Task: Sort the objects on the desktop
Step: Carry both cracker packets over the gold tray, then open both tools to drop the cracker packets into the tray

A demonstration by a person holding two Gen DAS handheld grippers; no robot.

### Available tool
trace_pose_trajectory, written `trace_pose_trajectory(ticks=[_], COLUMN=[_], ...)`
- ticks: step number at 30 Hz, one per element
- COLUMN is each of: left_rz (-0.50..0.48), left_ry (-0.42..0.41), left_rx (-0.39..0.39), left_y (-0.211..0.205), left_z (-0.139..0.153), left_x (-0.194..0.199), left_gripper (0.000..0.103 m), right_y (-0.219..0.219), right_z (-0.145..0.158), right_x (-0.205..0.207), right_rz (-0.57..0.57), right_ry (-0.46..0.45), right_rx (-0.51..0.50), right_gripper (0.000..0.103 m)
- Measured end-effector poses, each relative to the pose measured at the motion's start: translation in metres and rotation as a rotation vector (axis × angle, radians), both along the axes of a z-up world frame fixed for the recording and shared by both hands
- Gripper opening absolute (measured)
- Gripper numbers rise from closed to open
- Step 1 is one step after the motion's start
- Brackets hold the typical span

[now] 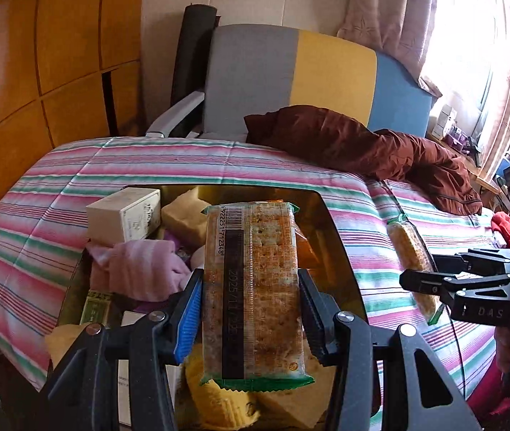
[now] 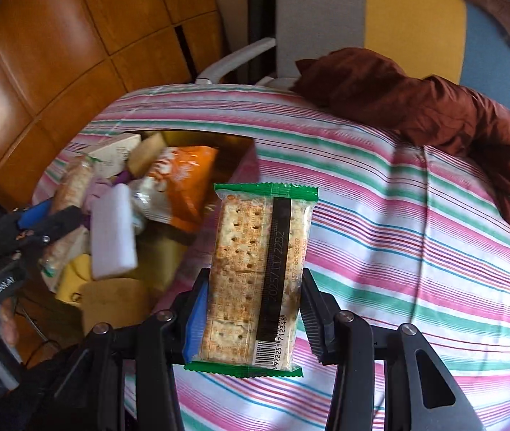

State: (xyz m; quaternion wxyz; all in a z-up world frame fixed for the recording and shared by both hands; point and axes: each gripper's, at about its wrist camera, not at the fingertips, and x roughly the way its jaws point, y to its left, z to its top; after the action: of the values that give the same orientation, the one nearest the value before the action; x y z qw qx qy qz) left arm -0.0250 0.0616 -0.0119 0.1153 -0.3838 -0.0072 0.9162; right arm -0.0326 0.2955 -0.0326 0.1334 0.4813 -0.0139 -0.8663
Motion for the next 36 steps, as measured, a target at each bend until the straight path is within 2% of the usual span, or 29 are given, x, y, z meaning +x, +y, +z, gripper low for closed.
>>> trace_pose_trajectory(ticks=[6,13,20,26,33,36], left_rz=[0.038,0.088,0.108,0.100,0.132,0.163], left_ry=[0.026,0.005,-0.027,-0.034,-0.033,-0.014], left_rx=[-0.028,-0.037,0.004,-0.003,0.001,-0.022], left_y=[-0.012,-0.035,-0.051,-0.052,-0.056,-0.056], left_z=[0.000,-0.010,-0.013,-0.013,-0.011,-0.005], left_x=[-0.004,-0.020,-0.037,-0.041,-0.034,-0.026], left_gripper=[0.050,0.050,0.050,0.061,0.080,0.081], right_y=[-0.026,-0.063,-0.081,-0.083,-0.085,-0.085], right_z=[0.006,0.009,-0.001,-0.011,-0.015,-0.011], right_x=[0.003,-0.008,-0.022,-0.032,-0.026,-0.020], right_rz=[0.003,0.038,0.035,0.012,0.025,0.021], right_ry=[0.031,0.038,0.006,-0.021,-0.013,0.010], right_rx=[-0.058,-0.100,-0.129,-0.176,-0.157,-0.145], right_gripper=[0.047,0.047,0.048,0.051,0.051,0.052])
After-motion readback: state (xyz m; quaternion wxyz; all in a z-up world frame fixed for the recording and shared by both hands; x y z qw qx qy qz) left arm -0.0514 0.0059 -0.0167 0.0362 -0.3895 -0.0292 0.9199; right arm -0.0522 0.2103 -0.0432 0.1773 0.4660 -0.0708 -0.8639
